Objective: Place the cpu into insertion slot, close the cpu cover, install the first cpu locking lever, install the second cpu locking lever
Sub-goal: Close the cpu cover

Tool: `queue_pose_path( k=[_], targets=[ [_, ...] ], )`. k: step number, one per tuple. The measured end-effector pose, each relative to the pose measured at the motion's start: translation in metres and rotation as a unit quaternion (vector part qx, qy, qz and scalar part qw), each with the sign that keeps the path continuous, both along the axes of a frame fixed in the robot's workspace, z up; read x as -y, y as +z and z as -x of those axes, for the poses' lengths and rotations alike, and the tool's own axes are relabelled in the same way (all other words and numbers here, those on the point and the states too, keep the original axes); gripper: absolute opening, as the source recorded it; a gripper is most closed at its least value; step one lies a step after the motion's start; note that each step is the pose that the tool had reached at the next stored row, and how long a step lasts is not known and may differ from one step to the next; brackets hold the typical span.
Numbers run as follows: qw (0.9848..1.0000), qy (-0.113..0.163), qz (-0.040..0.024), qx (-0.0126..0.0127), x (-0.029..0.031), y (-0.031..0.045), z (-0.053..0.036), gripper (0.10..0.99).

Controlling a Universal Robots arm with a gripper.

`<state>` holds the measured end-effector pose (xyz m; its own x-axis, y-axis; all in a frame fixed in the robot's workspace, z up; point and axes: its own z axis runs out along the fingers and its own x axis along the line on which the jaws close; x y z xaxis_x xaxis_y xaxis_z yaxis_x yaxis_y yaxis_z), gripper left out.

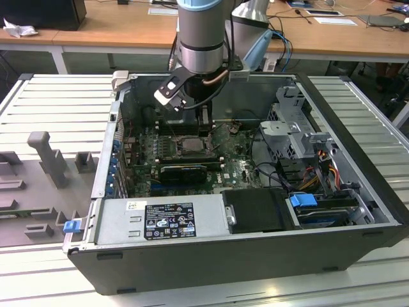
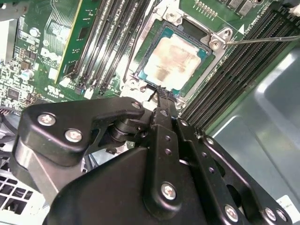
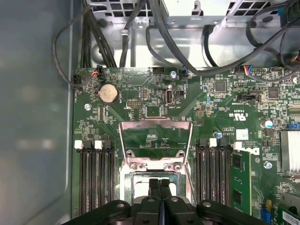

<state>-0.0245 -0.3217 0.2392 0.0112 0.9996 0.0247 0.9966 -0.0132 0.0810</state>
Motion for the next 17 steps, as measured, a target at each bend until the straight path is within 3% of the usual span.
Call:
queue_pose_path(
  k=[8,14,17],
  targets=[
    [1.0,0.0,0.0001,-0.0002,-0.0001,0.0048,-0.0023,0.106],
    [1.0,0.0,0.0,-0.0001,-0.0001,0.0164,-0.0023,0.106],
    [1.0,0.0,-0.0002,-0.0001,-0.0002,0.0174,-0.0035,0.106]
  ],
)
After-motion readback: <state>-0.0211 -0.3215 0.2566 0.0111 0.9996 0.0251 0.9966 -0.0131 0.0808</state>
